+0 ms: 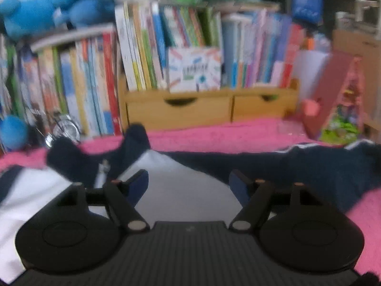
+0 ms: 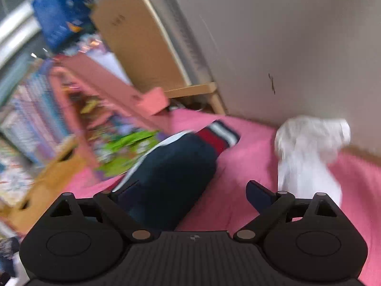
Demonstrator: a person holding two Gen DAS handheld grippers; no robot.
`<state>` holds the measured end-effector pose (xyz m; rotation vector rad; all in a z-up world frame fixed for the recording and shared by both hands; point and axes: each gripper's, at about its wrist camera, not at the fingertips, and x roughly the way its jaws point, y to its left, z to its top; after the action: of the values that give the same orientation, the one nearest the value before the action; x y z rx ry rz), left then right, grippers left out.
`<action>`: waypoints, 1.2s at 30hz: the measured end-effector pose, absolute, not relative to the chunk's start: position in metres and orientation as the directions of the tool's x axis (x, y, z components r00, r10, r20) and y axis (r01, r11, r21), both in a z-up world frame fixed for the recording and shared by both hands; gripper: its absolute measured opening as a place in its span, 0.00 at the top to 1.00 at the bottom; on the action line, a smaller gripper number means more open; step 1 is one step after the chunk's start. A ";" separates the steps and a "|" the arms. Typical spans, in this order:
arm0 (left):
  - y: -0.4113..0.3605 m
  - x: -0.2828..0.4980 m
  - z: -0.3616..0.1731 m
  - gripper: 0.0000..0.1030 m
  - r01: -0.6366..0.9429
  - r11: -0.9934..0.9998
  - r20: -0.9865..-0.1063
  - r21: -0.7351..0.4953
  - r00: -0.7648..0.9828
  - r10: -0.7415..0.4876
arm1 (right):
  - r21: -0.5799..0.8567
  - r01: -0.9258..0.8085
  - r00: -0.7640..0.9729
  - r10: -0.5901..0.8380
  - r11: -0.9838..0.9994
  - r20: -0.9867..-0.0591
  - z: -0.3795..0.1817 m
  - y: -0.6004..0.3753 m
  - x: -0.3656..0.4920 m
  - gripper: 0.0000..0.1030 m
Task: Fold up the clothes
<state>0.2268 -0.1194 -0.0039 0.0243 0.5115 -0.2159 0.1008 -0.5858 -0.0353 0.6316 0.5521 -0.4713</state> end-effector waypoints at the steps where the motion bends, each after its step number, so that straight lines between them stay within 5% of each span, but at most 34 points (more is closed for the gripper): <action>1: -0.121 0.234 -0.011 0.30 0.194 0.980 -0.505 -0.046 0.842 -0.191 | 0.424 0.569 0.751 -0.234 0.705 -0.618 -0.039 -0.594 0.110 0.08; 7: -0.124 0.259 -0.046 0.27 0.183 0.982 -0.620 -0.036 0.767 -0.165 | 0.414 0.611 0.702 -0.219 0.675 -0.677 -0.061 -0.625 0.156 0.11; 9: -0.128 0.260 -0.044 0.26 0.186 0.982 -0.626 -0.008 0.765 -0.150 | 0.387 0.584 0.712 -0.223 0.714 -0.665 -0.064 -0.622 0.165 0.27; 11: -0.129 0.259 -0.043 0.26 0.191 0.982 -0.631 -0.005 0.761 -0.151 | 0.351 0.551 0.710 -0.205 0.757 -0.673 -0.064 -0.616 0.173 0.68; 13: -0.128 0.259 -0.043 0.26 0.194 0.981 -0.632 -0.016 0.758 -0.161 | 0.328 0.518 0.719 -0.194 0.790 -0.667 -0.062 -0.609 0.174 0.80; 18: -0.131 0.260 -0.042 0.22 0.212 0.977 -0.635 -0.011 0.754 -0.170 | -0.209 0.474 0.771 -0.518 0.855 -0.371 -0.032 -0.556 0.167 0.82; 21: -0.132 0.261 -0.042 0.21 0.221 0.975 -0.638 -0.006 0.750 -0.174 | -0.438 0.438 0.763 -0.582 0.785 -0.281 -0.040 -0.543 0.184 0.81; 24: -0.132 0.261 -0.042 0.21 0.220 0.975 -0.639 -0.007 0.750 -0.173 | -0.478 0.397 0.696 -0.596 0.784 -0.400 -0.068 -0.553 0.211 0.76; 27: -0.133 0.261 -0.042 0.21 0.219 0.976 -0.639 -0.005 0.749 -0.172 | -0.509 0.382 0.608 -0.625 0.771 -0.490 -0.085 -0.556 0.229 0.57; 29: -0.133 0.261 -0.042 0.21 0.219 0.976 -0.639 -0.006 0.750 -0.172 | -0.475 0.447 0.570 -0.650 0.758 -0.502 -0.076 -0.560 0.226 0.18; 30: -0.133 0.261 -0.042 0.21 0.219 0.976 -0.639 -0.006 0.750 -0.172 | -0.441 0.479 0.566 -0.651 0.759 -0.506 -0.068 -0.563 0.222 0.10; 36: -0.133 0.261 -0.042 0.21 0.220 0.975 -0.640 -0.006 0.749 -0.173 | -0.060 0.536 0.709 -0.488 0.842 -0.509 0.005 -0.554 0.168 0.07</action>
<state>0.2606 -0.1328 -0.0416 0.0718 0.6916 -0.2151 0.1679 -0.5541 0.0051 0.0951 0.5377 -0.5690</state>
